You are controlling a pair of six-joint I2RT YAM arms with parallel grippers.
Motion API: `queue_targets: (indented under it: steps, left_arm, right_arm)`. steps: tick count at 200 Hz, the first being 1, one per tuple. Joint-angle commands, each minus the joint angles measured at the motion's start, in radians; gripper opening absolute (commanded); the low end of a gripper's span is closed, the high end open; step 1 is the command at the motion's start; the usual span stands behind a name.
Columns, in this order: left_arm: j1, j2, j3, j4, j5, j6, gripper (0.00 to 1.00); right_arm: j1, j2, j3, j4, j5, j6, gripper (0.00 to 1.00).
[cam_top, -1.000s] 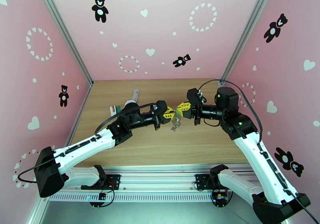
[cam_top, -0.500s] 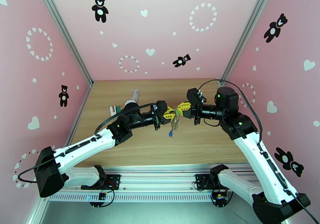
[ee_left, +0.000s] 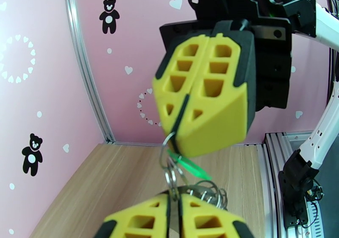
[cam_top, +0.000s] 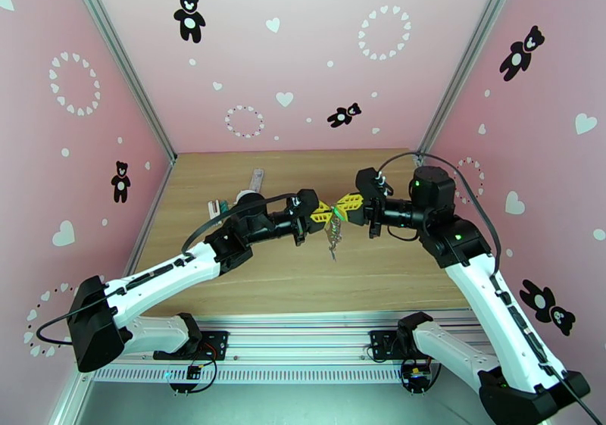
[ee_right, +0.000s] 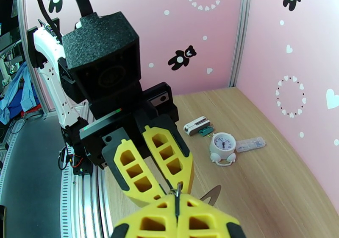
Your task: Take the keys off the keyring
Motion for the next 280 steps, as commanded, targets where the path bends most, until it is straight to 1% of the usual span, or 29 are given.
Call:
queue_targets:
  steps: [1, 76, 115, 137, 164, 193, 216, 230, 253, 267, 280]
  left_arm:
    - [0.001, 0.01, 0.035, 0.021, -0.011, -0.004, 0.13]
    - [0.0, 0.005, 0.056, 0.011, -0.013, -0.004, 0.08]
    - [0.0, 0.002, 0.082, -0.008, -0.028, -0.01, 0.06]
    - [0.0, 0.005, 0.102, -0.023, -0.017, -0.013, 0.05]
    - [0.0, 0.013, 0.133, -0.056, -0.007, -0.013, 0.05]
    - [0.0, 0.015, 0.178, -0.12, -0.005, -0.023, 0.06]
    - [0.0, 0.02, 0.221, -0.185, 0.004, -0.037, 0.06]
    - [0.0, 0.019, 0.221, -0.197, 0.018, -0.041, 0.1]
    - [0.0, -0.006, 0.156, -0.157, -0.017, -0.034, 0.15]
    - [0.0, -0.033, 0.093, -0.096, -0.014, -0.017, 0.28]
    - [0.001, -0.053, 0.033, -0.025, -0.037, -0.015, 0.34]
  right_arm:
    - [-0.004, -0.018, -0.005, 0.022, -0.01, -0.003, 0.0]
    - [0.002, -0.024, -0.004, -0.028, -0.001, -0.049, 0.0]
    - [0.03, -0.023, 0.012, -0.082, 0.044, -0.098, 0.0]
    - [0.053, -0.021, 0.018, -0.103, 0.078, -0.119, 0.0]
    - [0.095, -0.022, 0.027, -0.116, 0.138, -0.141, 0.0]
    - [0.155, -0.01, 0.039, -0.161, 0.285, -0.184, 0.0]
    - [0.18, -0.007, 0.039, -0.162, 0.354, -0.208, 0.0]
    - [0.179, -0.001, 0.044, -0.168, 0.372, -0.215, 0.0]
    - [0.161, -0.011, 0.038, -0.116, 0.352, -0.176, 0.0]
    - [0.124, -0.002, 0.05, -0.099, 0.284, -0.138, 0.0]
    - [0.089, 0.011, 0.064, -0.102, 0.215, -0.112, 0.0]
